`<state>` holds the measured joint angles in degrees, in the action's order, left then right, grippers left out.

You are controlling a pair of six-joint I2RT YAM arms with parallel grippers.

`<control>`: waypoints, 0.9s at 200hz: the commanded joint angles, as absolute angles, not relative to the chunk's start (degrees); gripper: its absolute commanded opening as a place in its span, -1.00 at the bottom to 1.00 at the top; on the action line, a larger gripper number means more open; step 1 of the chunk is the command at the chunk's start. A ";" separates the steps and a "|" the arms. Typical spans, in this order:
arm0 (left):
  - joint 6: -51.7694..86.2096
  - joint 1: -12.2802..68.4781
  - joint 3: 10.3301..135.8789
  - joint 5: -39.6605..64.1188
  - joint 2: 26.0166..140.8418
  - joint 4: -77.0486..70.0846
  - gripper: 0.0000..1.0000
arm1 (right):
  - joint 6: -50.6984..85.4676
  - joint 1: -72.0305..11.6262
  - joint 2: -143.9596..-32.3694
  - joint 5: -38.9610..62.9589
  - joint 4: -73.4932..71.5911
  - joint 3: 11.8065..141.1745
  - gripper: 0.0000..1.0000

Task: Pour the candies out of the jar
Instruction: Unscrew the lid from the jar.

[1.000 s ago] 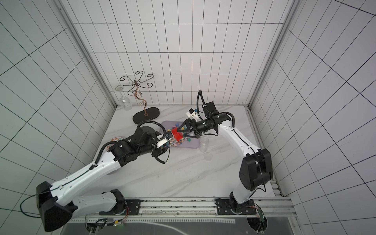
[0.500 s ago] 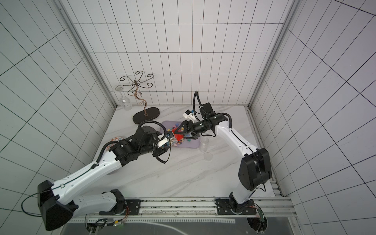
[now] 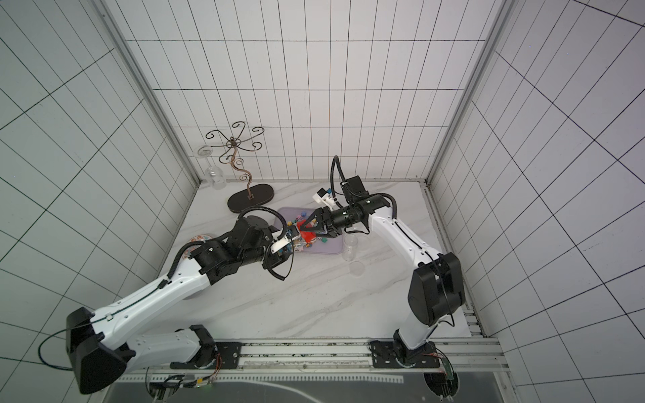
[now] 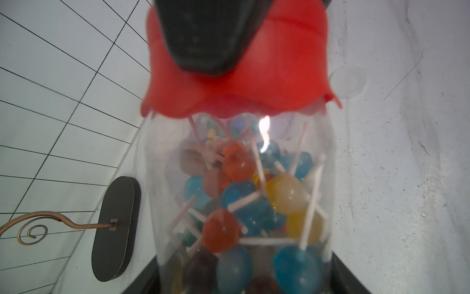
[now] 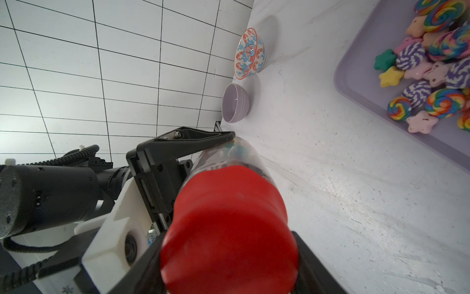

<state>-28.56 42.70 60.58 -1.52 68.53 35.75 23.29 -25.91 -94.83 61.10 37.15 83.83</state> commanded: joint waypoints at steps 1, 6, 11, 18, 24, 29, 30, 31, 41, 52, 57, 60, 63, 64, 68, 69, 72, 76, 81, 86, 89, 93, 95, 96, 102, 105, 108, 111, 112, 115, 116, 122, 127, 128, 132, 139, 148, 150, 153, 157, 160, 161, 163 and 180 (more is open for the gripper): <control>-27.23 42.42 61.71 2.41 66.67 29.71 0.11 | 17.83 -26.43 -94.31 61.25 37.09 87.23 0.07; -26.96 42.07 62.01 3.17 66.85 29.62 0.11 | 17.01 -26.45 -94.10 61.26 37.16 87.11 0.06; -26.67 41.74 62.45 4.04 67.15 29.78 0.11 | 16.19 -26.41 -93.86 61.24 37.22 86.98 0.03; -26.25 41.22 63.11 5.64 67.55 30.05 0.11 | 15.07 -26.29 -93.61 61.30 37.39 86.76 0.02; -25.87 40.77 63.71 6.87 67.90 30.21 0.11 | 13.98 -26.34 -93.33 61.35 37.61 86.54 0.00; -25.56 40.42 64.12 7.97 68.20 30.38 0.11 | 12.80 -26.31 -93.21 61.35 37.69 86.42 -0.01; -25.53 40.34 64.19 8.33 68.25 30.44 0.11 | 12.60 -26.29 -93.10 61.35 37.74 86.41 -0.01; -25.51 40.25 64.30 8.65 68.31 30.47 0.11 | 12.32 -26.29 -93.04 61.30 37.77 86.36 -0.01; -25.34 39.53 65.31 11.65 68.90 30.99 0.11 | 9.98 -26.23 -92.48 61.06 38.01 85.85 -0.03; -24.81 38.75 66.36 14.20 69.51 31.56 0.11 | 8.09 -25.76 -91.92 60.39 38.06 84.91 -0.04; -24.66 38.47 66.84 15.43 69.81 31.86 0.11 | 6.98 -25.52 -91.70 60.45 37.98 84.46 -0.06; -24.57 38.27 67.26 15.99 70.05 32.09 0.11 | 6.38 -25.31 -91.55 60.53 37.90 84.12 -0.06; -24.53 38.16 67.56 16.79 70.17 32.27 0.11 | 5.81 -25.20 -91.44 60.63 37.82 83.73 -0.07; -24.52 38.11 67.70 16.96 70.29 32.31 0.11 | 5.63 -25.13 -91.42 60.59 37.76 83.61 -0.07; -24.52 37.94 68.18 17.75 70.54 32.57 0.11 | 4.92 -24.87 -91.20 60.70 37.61 83.09 -0.07; -24.52 37.91 68.28 17.93 70.60 32.68 0.11 | 4.74 -24.87 -91.17 60.67 37.53 82.94 -0.06; -24.46 37.82 68.63 18.37 70.79 32.81 0.11 | 4.22 -24.70 -91.03 60.78 37.34 82.58 -0.06; -24.35 37.65 69.07 19.32 71.03 33.02 0.11 | 3.33 -24.60 -90.83 60.94 37.15 82.12 -0.07; -24.35 37.41 69.58 20.43 71.34 33.25 0.11 | 2.08 -24.45 -90.58 61.34 36.94 81.57 -0.07; -24.42 37.21 70.11 21.82 71.53 33.63 0.11 | 0.71 -24.41 -90.25 61.76 36.72 80.97 -0.07; -24.43 37.04 70.47 22.55 71.73 33.84 0.11 | -0.02 -24.36 -90.06 61.97 36.59 80.62 -0.07; -24.37 36.88 70.92 23.41 71.87 34.06 0.11 | -0.94 -24.28 -89.73 62.33 36.42 80.17 -0.07; -24.35 36.77 71.10 23.92 71.96 34.16 0.11 | -1.31 -24.20 -89.60 62.38 36.28 79.94 -0.07; -24.35 36.71 71.19 24.17 71.97 34.22 0.11 | -1.49 -24.18 -89.49 62.48 36.29 79.83 -0.07; -24.28 36.29 71.71 25.75 72.20 34.34 0.11 | -2.11 -24.18 -89.03 62.59 35.76 79.24 -0.07; -24.26 36.11 71.98 26.61 72.28 34.31 0.11 | -2.30 -24.15 -88.76 62.58 35.62 79.05 -0.07; -24.19 35.78 72.17 27.44 72.32 34.31 0.11 | -2.50 -24.08 -88.58 62.67 35.30 78.88 -0.07; -24.05 35.55 72.30 28.44 72.33 34.17 0.11 | -2.81 -24.04 -88.41 62.74 35.19 78.78 -0.07; -23.98 35.40 72.32 28.81 72.38 34.14 0.11 | -2.90 -24.02 -88.37 62.75 35.13 78.76 -0.07; -23.79 34.96 72.46 29.79 72.42 33.97 0.11 | -3.33 -23.96 -88.21 62.75 35.09 78.75 -0.07; -23.72 34.79 72.57 30.23 72.42 33.95 0.11 | -3.47 -23.94 -88.14 62.75 35.08 78.75 -0.07; -23.17 33.84 72.91 32.78 72.66 33.72 0.12 | -4.26 -23.97 -87.79 62.68 35.11 78.76 -0.07; -22.83 33.00 73.23 35.30 72.77 33.47 0.12 | -4.94 -23.86 -87.48 62.73 35.07 78.71 -0.07; -22.75 32.80 73.31 35.84 72.77 33.44 0.12 | -5.11 -23.88 -87.42 62.79 35.11 78.69 -0.07; -22.48 32.08 73.50 37.80 72.87 33.26 0.12 | -5.72 -23.97 -87.17 62.76 35.03 78.59 -0.07; -21.47 30.71 73.57 41.09 72.91 32.26 0.12 | -7.03 -23.92 -86.64 62.84 34.86 78.20 -0.07; -19.54 28.72 73.19 45.41 72.79 29.88 0.12 | -8.25 -23.95 -85.87 62.62 34.27 77.45 -0.07; -19.26 28.25 73.07 46.09 72.71 29.33 0.12 | -8.54 -23.94 -85.69 62.54 34.21 77.26 -0.08; -18.61 27.69 72.96 47.69 72.73 28.56 0.12 | -8.95 -23.94 -85.43 62.31 34.07 77.06 -0.07; -17.99 26.83 72.93 49.26 72.81 27.78 0.12 | -9.49 -23.94 -85.16 62.03 33.94 76.73 -0.08; -17.61 26.33 72.95 50.63 72.86 27.38 0.12 | -9.76 -23.98 -84.95 61.67 33.78 76.53 -0.07; -17.51 26.13 72.95 51.02 72.86 27.22 0.12 | -9.80 -23.99 -84.88 61.45 33.77 76.53 -0.07; -17.30 25.87 73.01 51.69 72.86 26.98 0.12 | -10.12 -23.97 -84.72 61.29 33.69 76.37 -0.07; -16.23 23.81 73.38 56.18 73.15 25.75 0.14 | -11.56 -23.89 -83.25 60.86 32.27 74.89 -0.07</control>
